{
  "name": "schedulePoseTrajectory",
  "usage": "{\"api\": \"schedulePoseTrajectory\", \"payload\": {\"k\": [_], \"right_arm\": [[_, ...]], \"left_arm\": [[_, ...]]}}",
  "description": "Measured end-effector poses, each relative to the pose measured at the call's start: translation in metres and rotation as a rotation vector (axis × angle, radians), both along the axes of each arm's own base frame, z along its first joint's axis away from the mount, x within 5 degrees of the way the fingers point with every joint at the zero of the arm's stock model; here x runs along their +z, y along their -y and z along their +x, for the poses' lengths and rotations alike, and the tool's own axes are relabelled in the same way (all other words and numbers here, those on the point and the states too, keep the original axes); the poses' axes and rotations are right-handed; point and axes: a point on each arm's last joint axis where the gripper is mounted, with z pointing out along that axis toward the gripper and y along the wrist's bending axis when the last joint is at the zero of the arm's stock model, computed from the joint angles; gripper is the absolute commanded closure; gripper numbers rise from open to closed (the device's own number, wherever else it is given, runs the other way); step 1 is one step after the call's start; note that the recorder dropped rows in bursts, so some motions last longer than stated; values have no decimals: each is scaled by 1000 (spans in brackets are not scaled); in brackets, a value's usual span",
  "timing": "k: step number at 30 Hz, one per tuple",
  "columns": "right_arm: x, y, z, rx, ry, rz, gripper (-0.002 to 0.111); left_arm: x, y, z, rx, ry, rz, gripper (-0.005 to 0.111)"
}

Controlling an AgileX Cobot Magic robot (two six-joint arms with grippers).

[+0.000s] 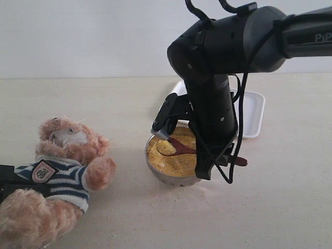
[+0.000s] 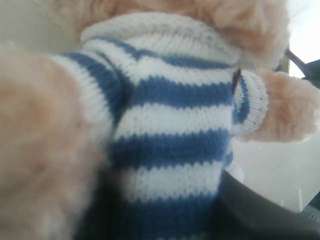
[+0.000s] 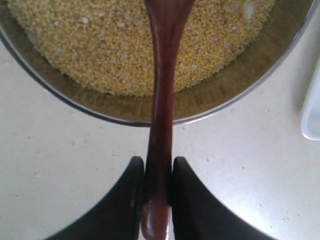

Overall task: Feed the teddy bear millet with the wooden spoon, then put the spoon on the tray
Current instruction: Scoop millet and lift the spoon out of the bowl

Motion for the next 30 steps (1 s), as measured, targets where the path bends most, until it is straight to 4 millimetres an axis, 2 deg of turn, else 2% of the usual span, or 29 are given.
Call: {"api": "schedulePoseTrajectory", "payload": {"k": [14, 24, 30], "right_arm": [[5, 7, 2, -85, -43, 76, 108], [17, 12, 2, -100, -37, 120, 108], [22, 22, 7, -177, -74, 187, 108]], "left_arm": [[0, 0, 0, 0, 0, 0, 102], [0, 0, 0, 0, 0, 0, 102], [0, 0, 0, 0, 0, 0, 102]]}}
